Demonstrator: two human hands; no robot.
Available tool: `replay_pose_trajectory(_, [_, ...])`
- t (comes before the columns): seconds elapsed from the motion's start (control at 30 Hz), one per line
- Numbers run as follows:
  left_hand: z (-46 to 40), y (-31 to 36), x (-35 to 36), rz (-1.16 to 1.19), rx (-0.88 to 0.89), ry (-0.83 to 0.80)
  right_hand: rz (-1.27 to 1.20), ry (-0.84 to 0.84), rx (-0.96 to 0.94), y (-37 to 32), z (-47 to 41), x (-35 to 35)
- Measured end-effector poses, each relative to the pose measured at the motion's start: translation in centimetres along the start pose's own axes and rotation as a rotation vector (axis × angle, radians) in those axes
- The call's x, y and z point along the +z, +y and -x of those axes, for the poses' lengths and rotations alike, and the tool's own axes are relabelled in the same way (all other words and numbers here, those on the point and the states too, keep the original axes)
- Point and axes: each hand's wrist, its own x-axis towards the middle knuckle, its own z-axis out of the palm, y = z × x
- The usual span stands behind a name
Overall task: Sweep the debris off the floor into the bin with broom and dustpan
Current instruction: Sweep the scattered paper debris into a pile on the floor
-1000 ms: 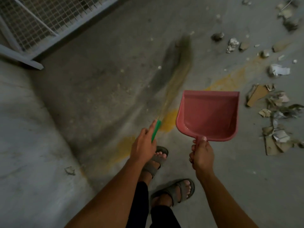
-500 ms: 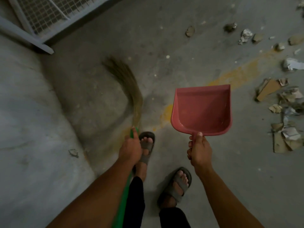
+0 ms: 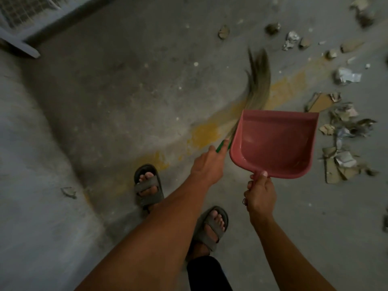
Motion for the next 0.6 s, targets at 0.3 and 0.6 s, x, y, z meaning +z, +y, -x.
replay_pose_trajectory(0.3, [3.9,-8.1,-3.7,0.185,-0.212,0.263,-0.073,-0.157,-0.079,-5.1,1.8,3.4])
replay_pose_trajectory(0.6, [1.6,-21.0,-8.6,0.319,-0.810,0.335,-0.061,-0.337,-0.085,-7.8,2.8,11.4])
